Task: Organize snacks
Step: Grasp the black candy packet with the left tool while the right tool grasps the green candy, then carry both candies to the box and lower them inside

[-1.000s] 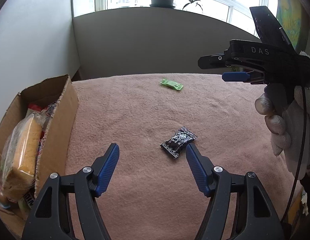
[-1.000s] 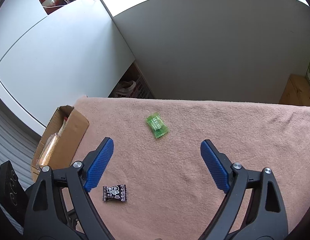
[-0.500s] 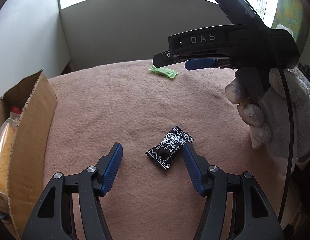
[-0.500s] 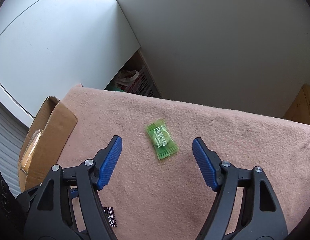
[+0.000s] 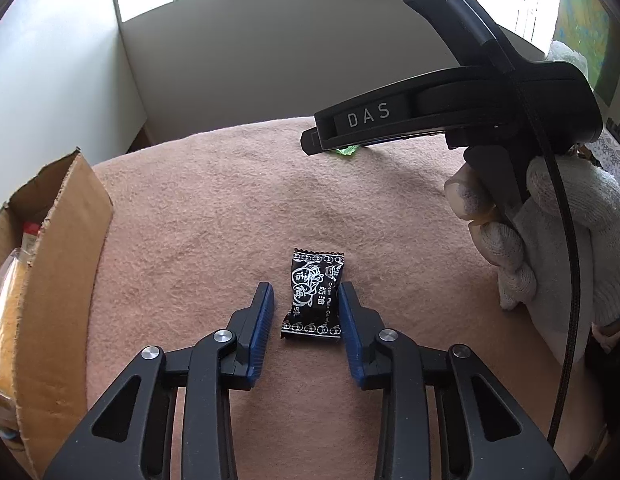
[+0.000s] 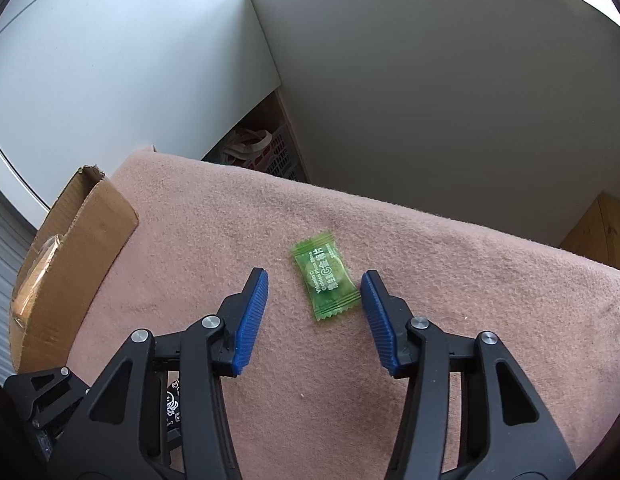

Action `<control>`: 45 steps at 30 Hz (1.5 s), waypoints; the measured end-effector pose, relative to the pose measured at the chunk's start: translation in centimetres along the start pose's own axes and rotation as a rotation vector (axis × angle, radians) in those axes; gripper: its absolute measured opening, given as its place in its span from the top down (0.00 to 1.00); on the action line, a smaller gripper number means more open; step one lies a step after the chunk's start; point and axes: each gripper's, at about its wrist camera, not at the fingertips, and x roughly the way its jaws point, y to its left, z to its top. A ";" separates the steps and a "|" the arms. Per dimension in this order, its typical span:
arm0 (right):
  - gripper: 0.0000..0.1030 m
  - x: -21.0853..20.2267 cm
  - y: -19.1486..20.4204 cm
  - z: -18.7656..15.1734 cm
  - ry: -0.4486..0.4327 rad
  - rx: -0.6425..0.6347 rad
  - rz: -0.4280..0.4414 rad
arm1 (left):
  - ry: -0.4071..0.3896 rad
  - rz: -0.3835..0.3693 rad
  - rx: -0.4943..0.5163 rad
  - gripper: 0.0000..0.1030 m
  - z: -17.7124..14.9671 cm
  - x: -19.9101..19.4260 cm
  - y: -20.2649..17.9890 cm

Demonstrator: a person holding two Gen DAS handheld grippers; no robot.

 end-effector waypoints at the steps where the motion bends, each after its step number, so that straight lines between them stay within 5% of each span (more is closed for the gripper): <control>1: 0.56 0.0 0.3 -0.1 -0.001 -0.015 -0.011 | 0.000 0.004 -0.006 0.73 0.0 0.0 0.0; 7: 0.76 0.1 0.9 -0.4 -0.007 -0.041 -0.056 | 0.001 -0.003 -0.032 0.75 -0.4 -0.8 1.0; 27: 0.76 -1.1 0.3 -0.9 -0.043 0.010 0.034 | -0.004 -0.026 -0.081 0.77 -0.6 -1.7 4.0; 45: 0.76 -5.8 2.2 0.4 -0.165 0.005 0.082 | -0.145 -0.034 -0.134 0.77 -1.4 -7.7 6.0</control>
